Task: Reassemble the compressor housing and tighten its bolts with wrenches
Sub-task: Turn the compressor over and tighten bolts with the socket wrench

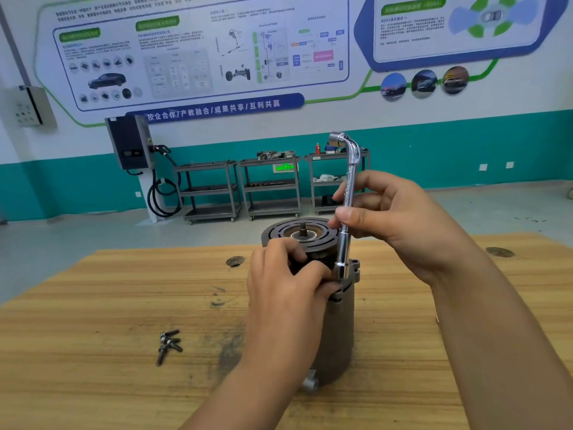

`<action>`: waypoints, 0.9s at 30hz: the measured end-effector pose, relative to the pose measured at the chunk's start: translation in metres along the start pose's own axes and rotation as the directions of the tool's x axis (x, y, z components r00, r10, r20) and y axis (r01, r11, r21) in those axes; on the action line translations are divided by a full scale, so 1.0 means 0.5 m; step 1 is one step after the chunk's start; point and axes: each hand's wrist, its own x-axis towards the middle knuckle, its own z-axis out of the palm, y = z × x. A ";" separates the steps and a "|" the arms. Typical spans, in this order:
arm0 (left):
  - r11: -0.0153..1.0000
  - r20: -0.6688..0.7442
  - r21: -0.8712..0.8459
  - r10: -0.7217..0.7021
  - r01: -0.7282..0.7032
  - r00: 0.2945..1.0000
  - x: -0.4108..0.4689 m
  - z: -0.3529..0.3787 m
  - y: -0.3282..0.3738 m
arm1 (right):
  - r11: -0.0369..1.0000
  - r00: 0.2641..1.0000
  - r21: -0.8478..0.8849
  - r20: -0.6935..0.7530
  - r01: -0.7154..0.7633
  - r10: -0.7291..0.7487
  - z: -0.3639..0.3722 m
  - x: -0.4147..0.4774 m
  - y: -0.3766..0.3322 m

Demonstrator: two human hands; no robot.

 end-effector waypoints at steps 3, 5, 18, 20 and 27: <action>0.995 -0.027 -0.088 -0.051 0.049 0.998 -0.010 0.009 -0.008 | 0.996 0.999 -0.077 0.013 0.049 -0.049 0.004 -0.001 -0.004; 0.992 -0.021 -0.110 -0.066 0.063 0.998 -0.015 0.012 -0.012 | 0.987 0.997 -0.136 0.032 0.080 -0.077 0.006 -0.002 -0.008; 0.983 -0.001 -0.156 -0.097 0.096 0.995 -0.013 0.007 -0.022 | 0.975 0.993 -0.200 0.090 0.095 -0.079 0.012 -0.001 -0.014; 0.982 -0.002 -0.160 -0.100 0.098 0.995 -0.014 0.008 -0.022 | 0.976 0.993 -0.199 0.088 0.092 -0.076 0.012 -0.001 -0.014; 0.983 0.030 -0.160 -0.086 0.090 0.996 -0.013 -0.001 -0.027 | 0.978 0.995 -0.194 0.088 0.072 -0.055 0.011 0.000 -0.014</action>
